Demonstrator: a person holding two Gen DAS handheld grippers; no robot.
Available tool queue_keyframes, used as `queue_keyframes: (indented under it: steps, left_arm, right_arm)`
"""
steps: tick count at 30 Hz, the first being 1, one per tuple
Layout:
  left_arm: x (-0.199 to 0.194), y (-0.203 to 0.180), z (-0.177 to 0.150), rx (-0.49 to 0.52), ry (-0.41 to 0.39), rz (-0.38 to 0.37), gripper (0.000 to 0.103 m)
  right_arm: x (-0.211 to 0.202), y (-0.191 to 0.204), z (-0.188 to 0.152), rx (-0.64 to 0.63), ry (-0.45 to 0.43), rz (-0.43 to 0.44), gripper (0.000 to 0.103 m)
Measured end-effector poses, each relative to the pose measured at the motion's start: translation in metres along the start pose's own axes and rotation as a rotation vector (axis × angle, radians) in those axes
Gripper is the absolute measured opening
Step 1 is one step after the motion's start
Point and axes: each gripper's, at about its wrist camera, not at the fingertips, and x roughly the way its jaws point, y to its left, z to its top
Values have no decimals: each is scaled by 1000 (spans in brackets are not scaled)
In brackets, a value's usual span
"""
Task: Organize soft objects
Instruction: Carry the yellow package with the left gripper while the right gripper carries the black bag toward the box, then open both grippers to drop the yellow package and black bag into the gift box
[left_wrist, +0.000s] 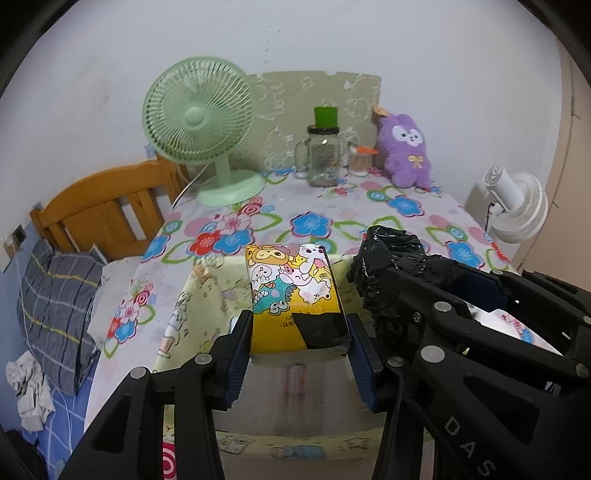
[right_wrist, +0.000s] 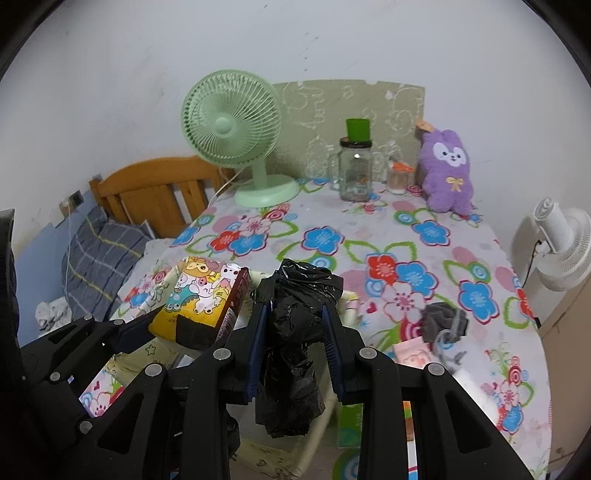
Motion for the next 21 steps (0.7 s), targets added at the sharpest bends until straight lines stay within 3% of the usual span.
queue_keyframes:
  steps: [15,21]
  left_arm:
    - [36,36,-18,-59,104,46,51]
    - [36,38,-21,-47,96,62,53]
  right_arm:
    - [48,27,-6,-41,96,42,33]
    - [65,32,-8,-51,134,51,33]
